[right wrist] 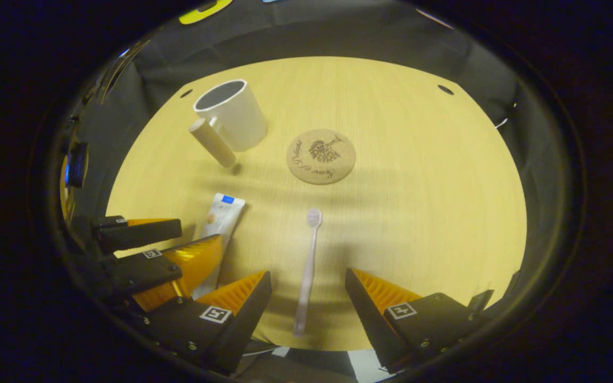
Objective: Put the toothbrush and toothpaste on the desktop into the cup, then pick up the cup and place it on the coaster on the desktop.
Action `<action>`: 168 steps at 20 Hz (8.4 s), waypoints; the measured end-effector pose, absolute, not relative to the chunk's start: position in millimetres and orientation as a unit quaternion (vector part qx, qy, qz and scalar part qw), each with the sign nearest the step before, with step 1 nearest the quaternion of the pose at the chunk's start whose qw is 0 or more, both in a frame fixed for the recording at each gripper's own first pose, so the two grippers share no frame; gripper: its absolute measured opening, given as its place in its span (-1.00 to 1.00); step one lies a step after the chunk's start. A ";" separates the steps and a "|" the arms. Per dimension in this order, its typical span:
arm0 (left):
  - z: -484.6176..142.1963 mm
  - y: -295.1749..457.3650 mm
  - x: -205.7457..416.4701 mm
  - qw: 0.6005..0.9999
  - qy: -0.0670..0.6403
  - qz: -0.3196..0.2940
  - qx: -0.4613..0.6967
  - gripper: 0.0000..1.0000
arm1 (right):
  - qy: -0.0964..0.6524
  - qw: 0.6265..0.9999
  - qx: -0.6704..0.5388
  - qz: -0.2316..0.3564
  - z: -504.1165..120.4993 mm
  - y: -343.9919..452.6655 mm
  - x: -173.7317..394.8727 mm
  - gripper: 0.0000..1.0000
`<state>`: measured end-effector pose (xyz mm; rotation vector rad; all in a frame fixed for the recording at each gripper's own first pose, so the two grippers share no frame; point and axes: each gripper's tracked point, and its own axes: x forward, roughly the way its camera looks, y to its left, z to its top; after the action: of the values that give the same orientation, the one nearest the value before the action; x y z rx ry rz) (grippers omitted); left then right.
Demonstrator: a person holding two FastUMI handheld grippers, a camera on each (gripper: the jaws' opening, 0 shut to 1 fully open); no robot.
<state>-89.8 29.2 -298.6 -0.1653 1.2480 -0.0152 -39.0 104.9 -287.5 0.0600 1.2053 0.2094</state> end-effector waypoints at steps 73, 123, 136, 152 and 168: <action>-98.9 81.4 148.2 0.985 0.119 -0.031 -0.125 -0.63 | 0.216 0.960 0.092 0.155 -92.7 100.4 83.0 -0.91; -201.5 69.1 47.5 0.941 0.302 -0.081 -0.127 0.96 | 0.099 0.968 0.046 0.228 -121.0 217.3 232.8 -0.91; -202.6 71.7 46.1 0.941 0.301 -0.078 -0.132 0.90 | 0.094 0.969 0.044 0.222 -115.4 210.2 214.1 -0.06; -221.7 42.1 50.7 0.921 0.356 -0.071 -0.139 0.95 | 0.067 0.986 0.078 0.129 -54.8 123.4 190.8 0.83; -259.9 41.2 68.3 0.866 0.478 -0.004 -0.146 0.31 | 0.072 0.992 0.035 0.098 -45.8 60.2 164.4 0.83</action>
<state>68.3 41.2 -259.9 -0.3055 1.0010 -0.0090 164.4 60.2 -45.8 0.0704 0.1439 0.1963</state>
